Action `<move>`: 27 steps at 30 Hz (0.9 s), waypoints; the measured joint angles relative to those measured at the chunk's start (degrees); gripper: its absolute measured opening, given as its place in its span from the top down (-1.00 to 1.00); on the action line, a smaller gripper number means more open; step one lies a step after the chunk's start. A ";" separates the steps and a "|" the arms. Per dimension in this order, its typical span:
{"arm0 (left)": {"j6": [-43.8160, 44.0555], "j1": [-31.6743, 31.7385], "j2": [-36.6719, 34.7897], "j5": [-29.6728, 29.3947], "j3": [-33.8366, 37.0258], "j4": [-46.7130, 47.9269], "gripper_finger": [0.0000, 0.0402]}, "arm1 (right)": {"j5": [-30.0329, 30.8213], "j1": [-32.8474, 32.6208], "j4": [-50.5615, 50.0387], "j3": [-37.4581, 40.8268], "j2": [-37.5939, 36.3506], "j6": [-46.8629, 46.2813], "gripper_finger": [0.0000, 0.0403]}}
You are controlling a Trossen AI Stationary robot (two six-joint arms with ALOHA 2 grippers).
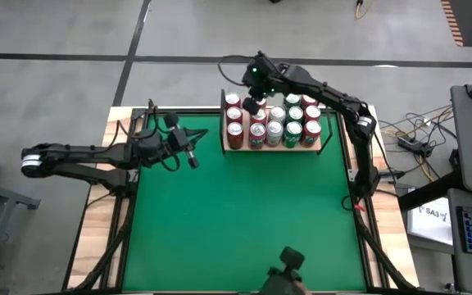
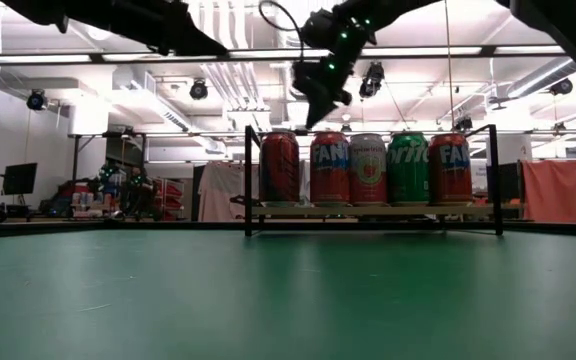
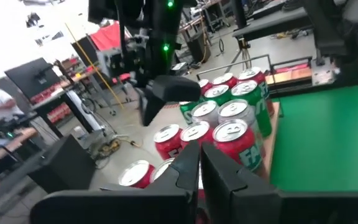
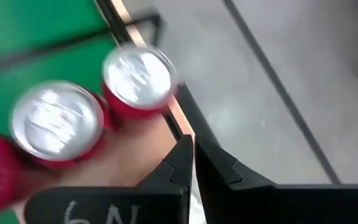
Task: Place canned beverage on shelf
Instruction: Adjust the soda cans on the shelf
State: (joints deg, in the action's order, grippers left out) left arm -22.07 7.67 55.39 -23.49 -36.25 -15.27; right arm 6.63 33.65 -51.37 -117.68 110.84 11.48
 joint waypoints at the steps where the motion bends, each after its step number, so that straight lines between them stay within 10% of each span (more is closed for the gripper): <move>1: -1.18 0.15 -0.31 -0.02 0.12 0.10 1.00 | 0.02 0.64 -1.42 -0.20 0.01 -0.56 0.96; 27: -12.05 1.94 -1.13 4.86 0.46 5.90 1.00 | -3.21 1.84 -9.07 0.21 1.46 -11.74 0.96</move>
State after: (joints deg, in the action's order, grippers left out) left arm -34.11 9.61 54.26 -18.62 -35.79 -9.37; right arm 3.42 35.49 -60.43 -117.47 112.30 -0.26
